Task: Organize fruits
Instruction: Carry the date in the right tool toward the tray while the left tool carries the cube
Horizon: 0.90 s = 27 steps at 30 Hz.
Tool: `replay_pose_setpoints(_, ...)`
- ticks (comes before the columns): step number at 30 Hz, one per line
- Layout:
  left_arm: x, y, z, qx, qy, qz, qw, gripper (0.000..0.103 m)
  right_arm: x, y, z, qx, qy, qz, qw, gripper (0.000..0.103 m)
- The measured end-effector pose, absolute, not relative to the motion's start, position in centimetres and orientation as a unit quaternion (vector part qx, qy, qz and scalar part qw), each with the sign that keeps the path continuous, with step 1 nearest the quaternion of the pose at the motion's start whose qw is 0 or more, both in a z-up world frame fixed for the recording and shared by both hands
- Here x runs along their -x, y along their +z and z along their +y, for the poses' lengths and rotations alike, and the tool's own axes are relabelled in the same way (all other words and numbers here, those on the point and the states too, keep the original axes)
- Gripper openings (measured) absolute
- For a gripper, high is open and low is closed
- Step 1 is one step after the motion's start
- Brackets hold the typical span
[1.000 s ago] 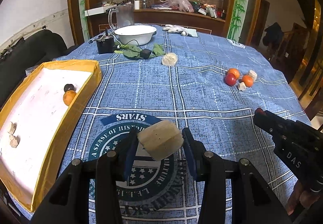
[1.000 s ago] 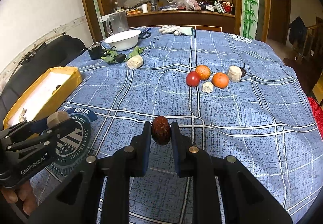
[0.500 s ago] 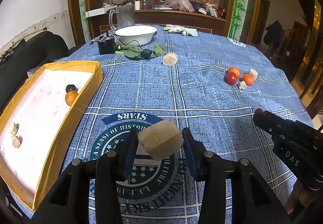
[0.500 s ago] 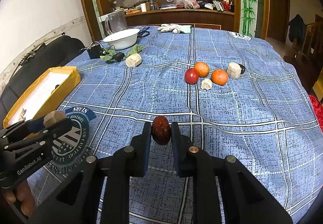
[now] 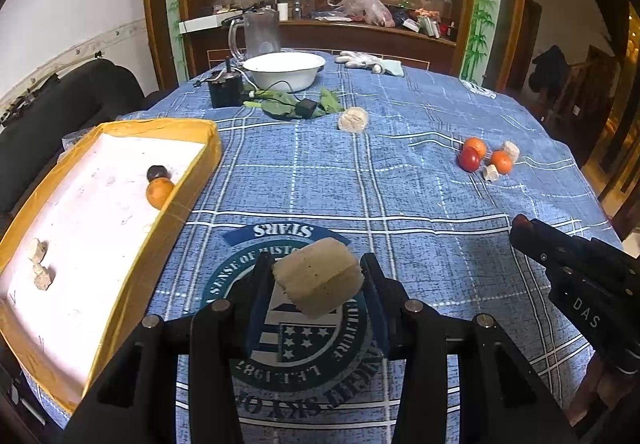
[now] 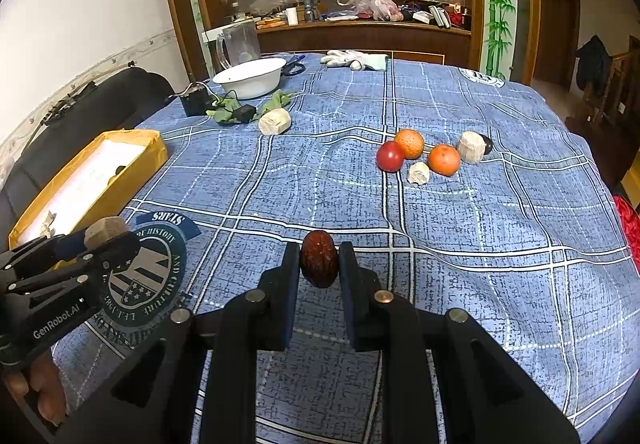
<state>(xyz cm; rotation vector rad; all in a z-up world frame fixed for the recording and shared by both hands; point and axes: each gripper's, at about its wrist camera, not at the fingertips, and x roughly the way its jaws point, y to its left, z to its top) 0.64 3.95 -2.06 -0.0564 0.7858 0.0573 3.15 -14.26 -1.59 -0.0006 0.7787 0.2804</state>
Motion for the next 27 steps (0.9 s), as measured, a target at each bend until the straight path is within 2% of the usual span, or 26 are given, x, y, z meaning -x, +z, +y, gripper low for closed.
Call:
replay_pose_setpoints(7,0.0,-1.3,6.3,0.040,0.051,0.375,0.925,0.043,-3.2,-1.3,-13.0,0.009,0.150,0.377,0.914,0.021)
replay_pose_setpoints(16,1.6,0.1,13.1,0.067,0.116,0.366,0.921,0.043,-3.5,-0.8,-10.0,0.023,0.182,0.375,0.909,0.021)
replay_pose_setpoints(27,1.3,0.4,23.0,0.072,0.236,0.374,0.894,0.043,-3.5,1.3,-0.7,0.047,0.277,0.357,0.891,0.021)
